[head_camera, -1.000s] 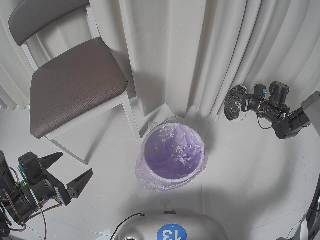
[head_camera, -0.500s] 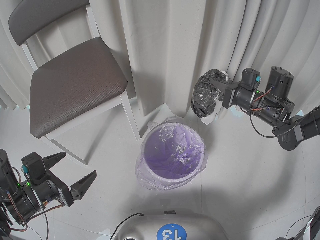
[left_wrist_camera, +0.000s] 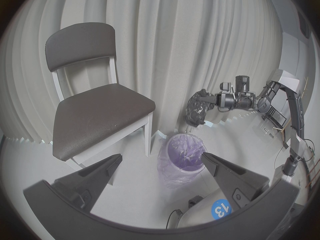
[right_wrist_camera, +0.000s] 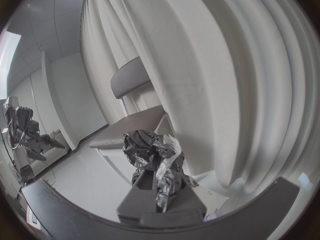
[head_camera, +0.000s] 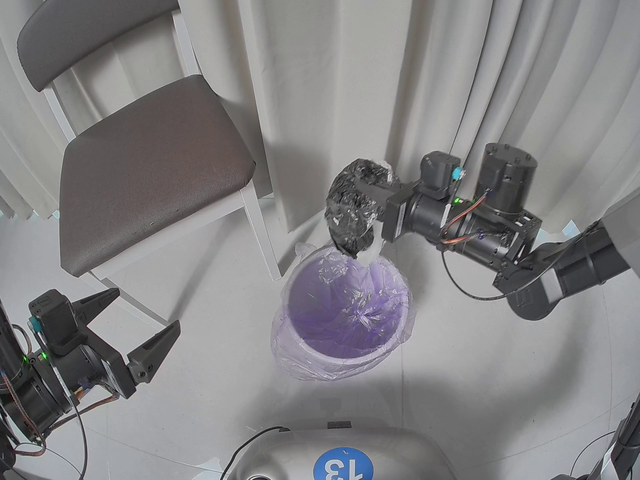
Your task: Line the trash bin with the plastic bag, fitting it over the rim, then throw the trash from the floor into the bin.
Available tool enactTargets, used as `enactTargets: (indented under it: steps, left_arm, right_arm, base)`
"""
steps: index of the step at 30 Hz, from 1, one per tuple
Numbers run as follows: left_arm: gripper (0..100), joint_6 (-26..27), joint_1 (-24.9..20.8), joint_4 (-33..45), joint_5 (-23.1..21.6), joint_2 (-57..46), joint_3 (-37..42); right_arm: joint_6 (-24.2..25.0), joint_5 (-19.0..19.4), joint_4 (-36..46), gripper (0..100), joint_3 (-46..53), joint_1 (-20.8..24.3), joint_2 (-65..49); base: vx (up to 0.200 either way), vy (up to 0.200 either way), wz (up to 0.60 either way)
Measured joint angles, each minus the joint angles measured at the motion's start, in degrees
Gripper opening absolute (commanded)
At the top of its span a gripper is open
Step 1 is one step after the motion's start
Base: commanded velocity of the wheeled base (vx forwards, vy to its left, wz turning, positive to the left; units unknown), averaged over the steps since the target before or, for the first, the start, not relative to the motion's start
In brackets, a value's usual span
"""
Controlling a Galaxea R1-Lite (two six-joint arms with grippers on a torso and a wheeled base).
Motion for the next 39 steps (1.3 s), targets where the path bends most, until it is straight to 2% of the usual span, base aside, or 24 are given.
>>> enactTargets:
  steps: [14, 39]
  left_arm:
    - [100, 2.2, 2.8, 0.0, 0.0, -1.1, -0.1]
    - [100, 2.3, 3.7, 0.4, -0.3, -3.6, -1.0]
  right_arm:
    - [0.0, -1.4, -1.9, 0, 0.7, 2.3, 11.7]
    - [3.0, -1.5, -3.5, 0, -4.7, -1.0, 25.4]
  base:
    - [0.0, 0.0, 0.0]
    - [0.0, 0.0, 0.0]
